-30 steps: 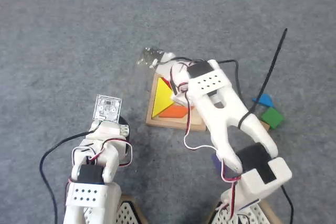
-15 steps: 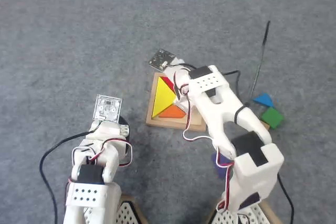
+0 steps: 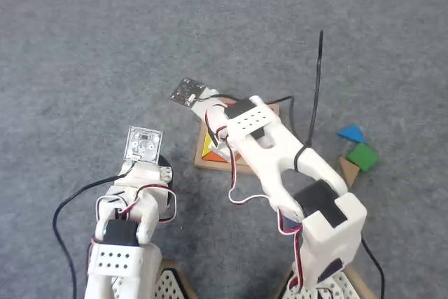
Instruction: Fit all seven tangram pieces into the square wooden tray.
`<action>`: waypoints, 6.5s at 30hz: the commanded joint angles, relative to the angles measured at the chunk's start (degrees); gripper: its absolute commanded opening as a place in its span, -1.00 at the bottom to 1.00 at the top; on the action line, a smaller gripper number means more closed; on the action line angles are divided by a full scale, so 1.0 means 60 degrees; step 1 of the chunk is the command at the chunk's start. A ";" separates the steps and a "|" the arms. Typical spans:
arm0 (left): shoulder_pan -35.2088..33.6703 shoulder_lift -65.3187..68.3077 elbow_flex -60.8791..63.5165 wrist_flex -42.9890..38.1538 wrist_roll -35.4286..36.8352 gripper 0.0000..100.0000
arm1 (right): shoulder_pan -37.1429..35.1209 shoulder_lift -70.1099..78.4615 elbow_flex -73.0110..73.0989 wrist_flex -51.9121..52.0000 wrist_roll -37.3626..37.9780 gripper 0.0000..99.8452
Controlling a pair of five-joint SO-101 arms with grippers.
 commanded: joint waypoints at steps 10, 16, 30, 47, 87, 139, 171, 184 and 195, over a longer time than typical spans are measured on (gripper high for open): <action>-0.0044 -0.0132 -0.0081 0.0073 0.0073 -0.97 | 0.3626 -0.5150 0.1099 0.1751 -0.1275 -0.63; -0.0044 -0.0132 -0.0081 0.0073 0.0073 -0.97 | 0.5634 -0.5546 0.2491 0.2381 -0.1099 -0.63; -0.0044 -0.0132 -0.0081 0.0073 0.0073 -0.97 | 0.6879 -0.5341 0.3018 0.2733 -0.0908 -0.62; -0.0044 -0.0132 -0.0081 0.0073 0.0073 -0.97 | 0.7070 -0.5004 0.4879 0.1941 0.0190 -0.62; -0.0044 -0.0132 -0.0081 0.0073 0.0073 -0.97 | 0.7714 -0.2542 0.4147 0.0330 -0.0352 -0.51; -0.0044 -0.0132 -0.0081 0.0073 0.0073 -0.97 | 0.4125 -0.1048 0.1685 0.1443 -0.0879 -0.74; -0.0044 -0.0132 -0.0081 0.0073 0.0073 -0.97 | 0.4081 -0.2718 0.2183 0.1458 -0.1597 -0.58; -0.0044 -0.0132 -0.0081 0.0073 0.0073 -0.97 | 0.4125 -0.1853 0.2696 -0.0051 -0.1128 -0.58; -0.0044 -0.0132 -0.0081 0.0073 0.0073 -0.97 | 0.4549 -0.1473 0.2696 -0.0286 -0.1114 -0.58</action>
